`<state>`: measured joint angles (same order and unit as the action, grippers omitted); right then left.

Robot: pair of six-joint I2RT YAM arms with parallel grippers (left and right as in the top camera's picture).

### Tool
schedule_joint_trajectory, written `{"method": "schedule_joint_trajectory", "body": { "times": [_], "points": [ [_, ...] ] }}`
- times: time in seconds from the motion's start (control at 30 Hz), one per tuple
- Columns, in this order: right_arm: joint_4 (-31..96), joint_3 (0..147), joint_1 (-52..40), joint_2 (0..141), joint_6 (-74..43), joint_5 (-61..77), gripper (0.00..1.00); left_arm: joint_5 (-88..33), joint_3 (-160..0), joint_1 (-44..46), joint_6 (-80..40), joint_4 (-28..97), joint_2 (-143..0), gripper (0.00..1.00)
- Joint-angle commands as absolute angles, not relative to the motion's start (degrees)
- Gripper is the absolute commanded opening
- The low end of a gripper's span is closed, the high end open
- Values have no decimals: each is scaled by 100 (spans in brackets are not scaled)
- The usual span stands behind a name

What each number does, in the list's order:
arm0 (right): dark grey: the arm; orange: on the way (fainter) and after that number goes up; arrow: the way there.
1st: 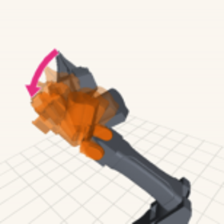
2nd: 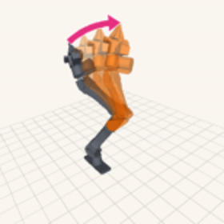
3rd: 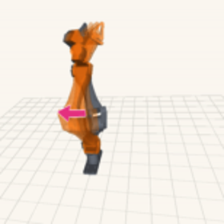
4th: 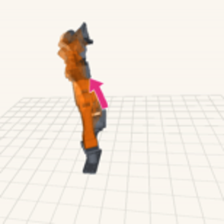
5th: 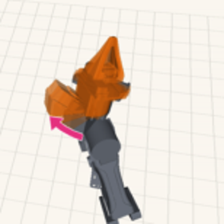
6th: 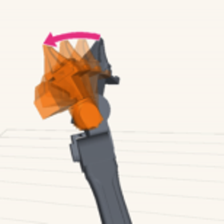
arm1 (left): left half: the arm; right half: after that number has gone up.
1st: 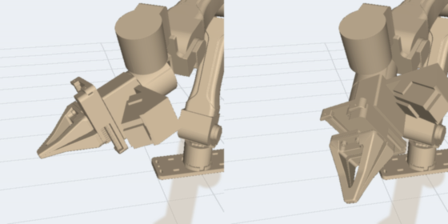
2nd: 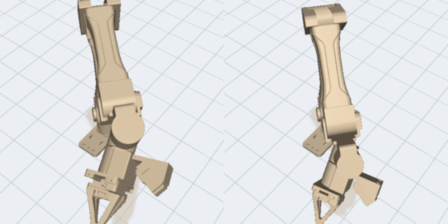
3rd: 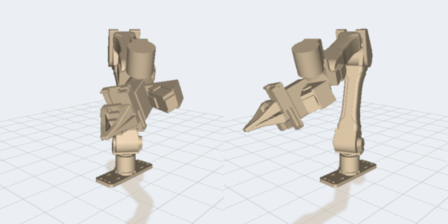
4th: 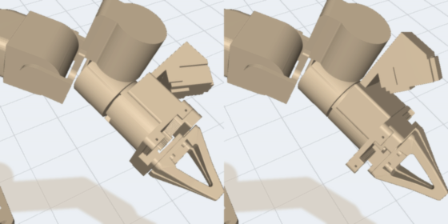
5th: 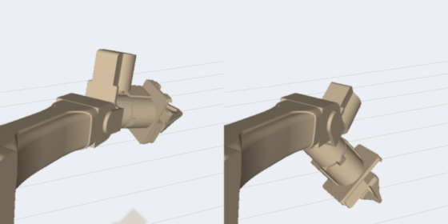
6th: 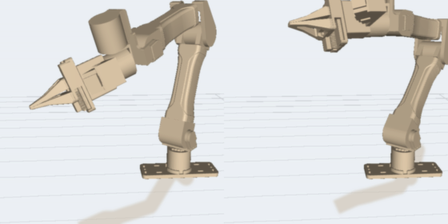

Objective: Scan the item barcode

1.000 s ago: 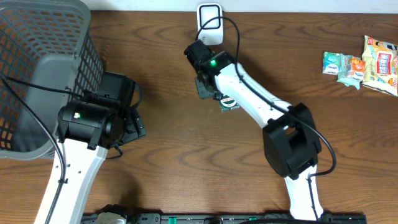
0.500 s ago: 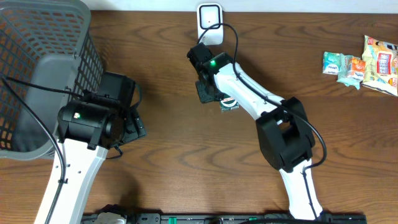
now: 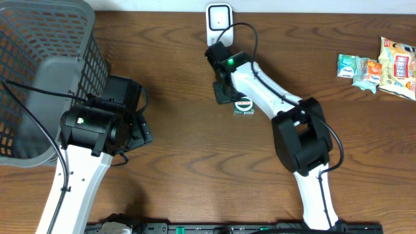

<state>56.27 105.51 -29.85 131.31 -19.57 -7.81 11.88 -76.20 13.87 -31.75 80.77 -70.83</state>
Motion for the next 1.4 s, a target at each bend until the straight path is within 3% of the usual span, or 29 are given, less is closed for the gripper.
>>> {"method": "schedule_joint_trajectory", "body": {
  "times": [0.0,0.53,0.67,0.8,0.97,1.03,1.13,1.17,1.33,1.37],
  "points": [
    [5625,10551,-2803,13150,-2340,-1179,2,1160,-7623,1358,-3247,8093,-7072,98],
    [5994,10997,-2657,12654,-1951,-650,1,1160,-7623,1358,-3247,8093,-7072,98],
    [6165,10997,-2602,12283,-2344,-661,2,1157,-7623,1358,-3247,8093,-7072,98],
    [6276,10997,-2440,12051,-3474,-755,1,1160,-7623,1358,-3247,8093,-7072,98],
    [6650,10984,-2217,12036,-4600,-698,15,1157,-7623,1358,-3247,8093,-7072,98],
    [6764,10978,-2152,12038,-4687,-698,34,1157,-7623,1358,-3247,8093,-7072,98],
    [6845,10978,-2104,12038,-4685,-714,72,1157,-7623,1358,-3247,8093,-7072,98],
    [6851,10978,-2104,12038,-4685,-714,79,1157,-7623,1358,-3247,8093,-7072,98],
    [6866,10975,-2158,12040,-4689,-607,79,1160,-7623,1358,-3247,8093,-7072,98],
    [6862,10973,-2178,12055,-4692,-633,83,1160,-7623,1358,-3247,8093,-7072,98]
  ]
}}
